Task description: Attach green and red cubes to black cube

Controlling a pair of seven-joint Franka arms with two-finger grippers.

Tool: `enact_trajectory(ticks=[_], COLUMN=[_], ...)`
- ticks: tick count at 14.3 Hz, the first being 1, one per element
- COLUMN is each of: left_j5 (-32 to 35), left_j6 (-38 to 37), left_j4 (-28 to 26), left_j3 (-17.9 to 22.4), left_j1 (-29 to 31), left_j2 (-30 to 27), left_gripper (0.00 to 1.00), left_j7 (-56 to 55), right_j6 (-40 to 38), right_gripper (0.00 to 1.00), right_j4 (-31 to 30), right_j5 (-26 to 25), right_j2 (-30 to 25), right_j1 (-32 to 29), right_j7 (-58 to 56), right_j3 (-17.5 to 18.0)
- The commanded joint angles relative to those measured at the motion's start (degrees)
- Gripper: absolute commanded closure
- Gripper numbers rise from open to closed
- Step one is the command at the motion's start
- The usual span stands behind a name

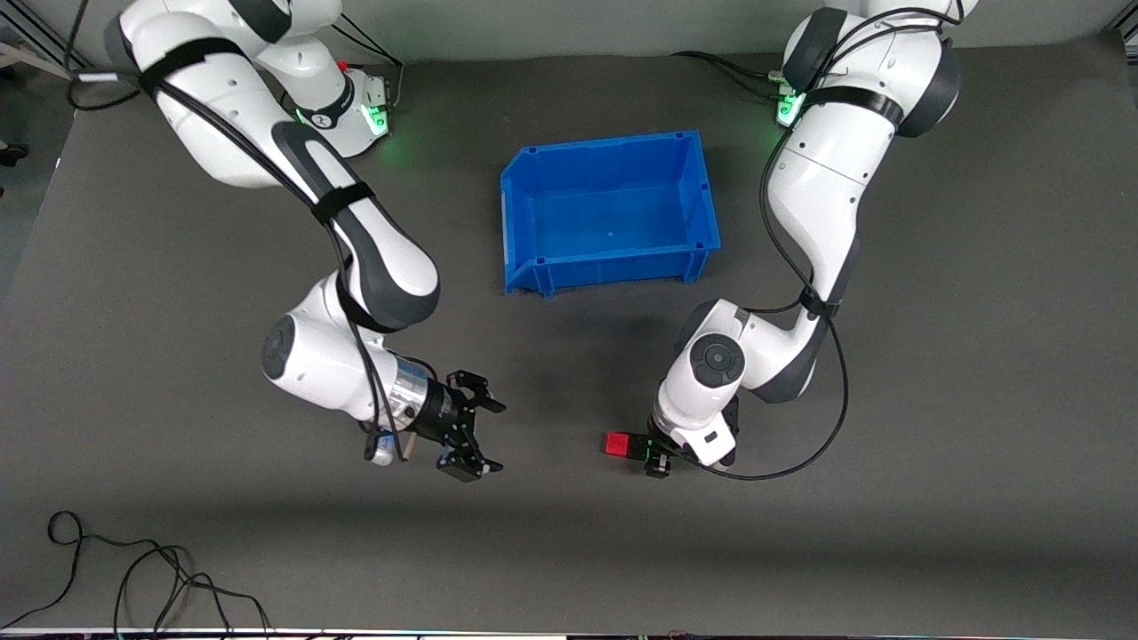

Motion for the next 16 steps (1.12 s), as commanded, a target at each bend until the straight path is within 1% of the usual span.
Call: enact_trajectory(ticks=[1, 3, 5, 6, 8, 9, 10, 11, 13, 14, 16], left_j5=[0.9, 1.0, 0.9, 0.7, 0.3, 0.1, -0.2, -1.1, -4.3, -4.8, -4.8], left_j6=[-5.2, -11.1, -15.4, -18.2, -24.5, -28.6, -32.3, -36.8, -44.1, -47.1, -52.7], left_j4=[2.0, 2.0, 1.9, 2.0, 2.0, 1.6, 1.2, 1.1, 1.1, 1.1, 1.1], left_j3=[0.4, 0.5, 0.1, 0.0, -0.2, -0.1, -0.1, -0.3, -0.4, -0.4, -0.2], left_j1=[-0.2, 1.3, 4.5, 5.6, 8.5, 9.3, 10.7, 13.1, 17.2, 19.6, 23.5], left_j2=[-0.5, -3.6, -7.3, -9.1, -13.4, -16.1, -18.6, -20.7, -24.6, -26.2, -28.9], left_gripper=[0.0, 0.0, 0.0, 0.0, 0.0, 0.0, 0.0, 0.0, 0.0, 0.0, 0.0], left_j7=[0.0, 2.7, 6.8, 9.5, 16.5, 20.4, 23.9, 27.4, 37.3, 42.0, 51.4], right_j6=[-0.2, -0.2, -0.8, -3.8, -12.5, -16.4, -20.2, -23.7, -29.2, -32.6, -37.7], right_gripper=[0.0, 0.0, 0.0, 0.0, 0.0, 0.0, 0.0, 0.0, 0.0, 0.0, 0.0], right_j4=[-13.7, -19.8, -24.3, -25.1, -24.5, -23.6, -22.3, -20.4, -16.6, -14.3, -10.0], right_j5=[0.2, 0.2, 0.2, 0.2, 0.2, -0.1, -2.3, -7.8, -20.7, -25.0, -26.0], right_j2=[-13.1, -19.5, -24.3, -26.3, -27.7, -28.3, -28.7, -29.0, -29.1, -29.0, -29.0], right_j1=[-0.9, -2.6, -4.5, -4.8, -4.7, -4.9, -5.0, -5.0, -4.9, -4.8, -4.8], right_j7=[-8.0, -16.5, -25.0, -30.0, -41.0, -45.3, -48.3, -50.7, -56.7, -59.7, -64.4], right_j3=[-3.1, -3.9, -5.2, -6.7, -13.1, -15.6, -17.6, -19.1, -19.2, -19.2, -19.2])
